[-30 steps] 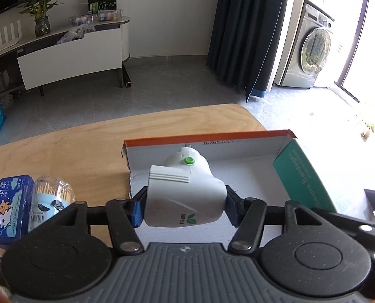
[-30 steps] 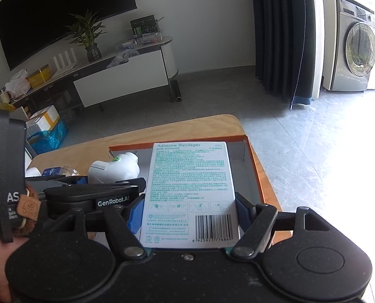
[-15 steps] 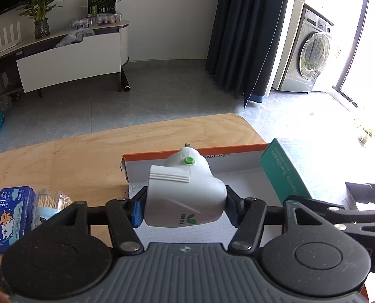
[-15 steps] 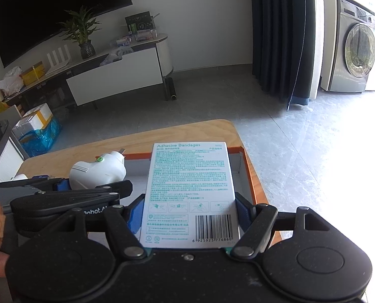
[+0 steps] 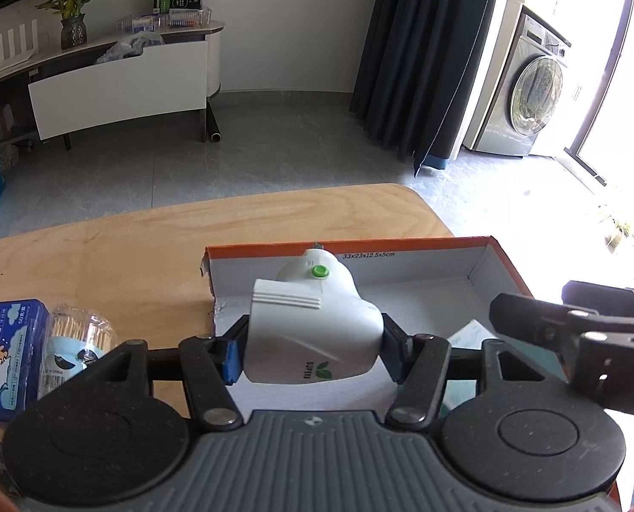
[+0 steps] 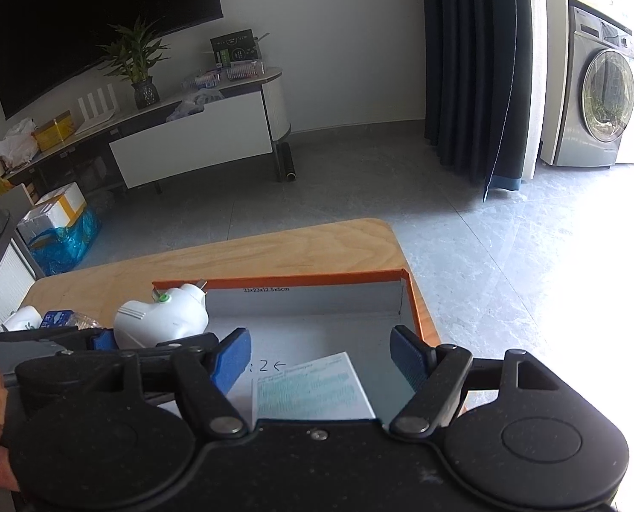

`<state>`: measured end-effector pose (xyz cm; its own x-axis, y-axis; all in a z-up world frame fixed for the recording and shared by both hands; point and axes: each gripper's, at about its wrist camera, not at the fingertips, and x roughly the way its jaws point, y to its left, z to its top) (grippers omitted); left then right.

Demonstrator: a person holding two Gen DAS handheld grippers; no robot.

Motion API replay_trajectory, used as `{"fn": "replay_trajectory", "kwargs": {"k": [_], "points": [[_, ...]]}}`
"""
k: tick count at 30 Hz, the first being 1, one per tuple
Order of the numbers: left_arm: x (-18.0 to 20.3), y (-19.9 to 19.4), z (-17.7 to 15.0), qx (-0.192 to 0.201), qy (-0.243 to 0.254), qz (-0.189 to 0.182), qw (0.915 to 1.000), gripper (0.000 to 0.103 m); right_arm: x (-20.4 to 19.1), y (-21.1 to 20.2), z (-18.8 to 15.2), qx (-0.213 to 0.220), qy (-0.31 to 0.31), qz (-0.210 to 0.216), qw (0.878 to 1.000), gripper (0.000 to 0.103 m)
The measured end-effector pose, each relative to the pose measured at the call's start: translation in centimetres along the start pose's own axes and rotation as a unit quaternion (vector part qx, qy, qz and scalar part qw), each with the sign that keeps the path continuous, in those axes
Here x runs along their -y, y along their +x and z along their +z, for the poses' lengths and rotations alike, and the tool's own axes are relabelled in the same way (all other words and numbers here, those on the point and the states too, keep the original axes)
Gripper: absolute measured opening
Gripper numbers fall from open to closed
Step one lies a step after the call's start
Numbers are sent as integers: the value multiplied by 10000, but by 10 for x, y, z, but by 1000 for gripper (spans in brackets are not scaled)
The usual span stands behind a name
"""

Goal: Organize rigid objects
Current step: 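Lower the bandage box into the cardboard box and open the right gripper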

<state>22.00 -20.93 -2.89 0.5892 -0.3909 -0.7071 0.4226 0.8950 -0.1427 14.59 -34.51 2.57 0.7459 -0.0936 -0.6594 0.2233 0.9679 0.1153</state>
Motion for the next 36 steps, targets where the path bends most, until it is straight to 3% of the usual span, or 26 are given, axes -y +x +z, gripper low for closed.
{"fn": "replay_trajectory", "kwargs": {"k": [10,11,12,17,26,36], "points": [[9,11,1,-88,-124,-318,9994,65,10,-31,-5,243,125,-180,9995,87],[10,10,2,-94,-146,-255,9995,80,10,-33,-5,262,118,-184,9994,87],[10,8,2,-50,-157,-210,9996,85,10,-36,-7,280,103,-183,9994,87],[3,-10,0,-13,-188,-105,9998,85,3,-44,-13,240,48,-178,9995,87],[-3,-53,-19,-76,-12,407,9991,98,-14,-55,-32,93,25,-138,9999,89],[-23,-87,-41,-42,-85,708,9974,99,-36,-68,-55,-96,11,17,10000,90]]}}
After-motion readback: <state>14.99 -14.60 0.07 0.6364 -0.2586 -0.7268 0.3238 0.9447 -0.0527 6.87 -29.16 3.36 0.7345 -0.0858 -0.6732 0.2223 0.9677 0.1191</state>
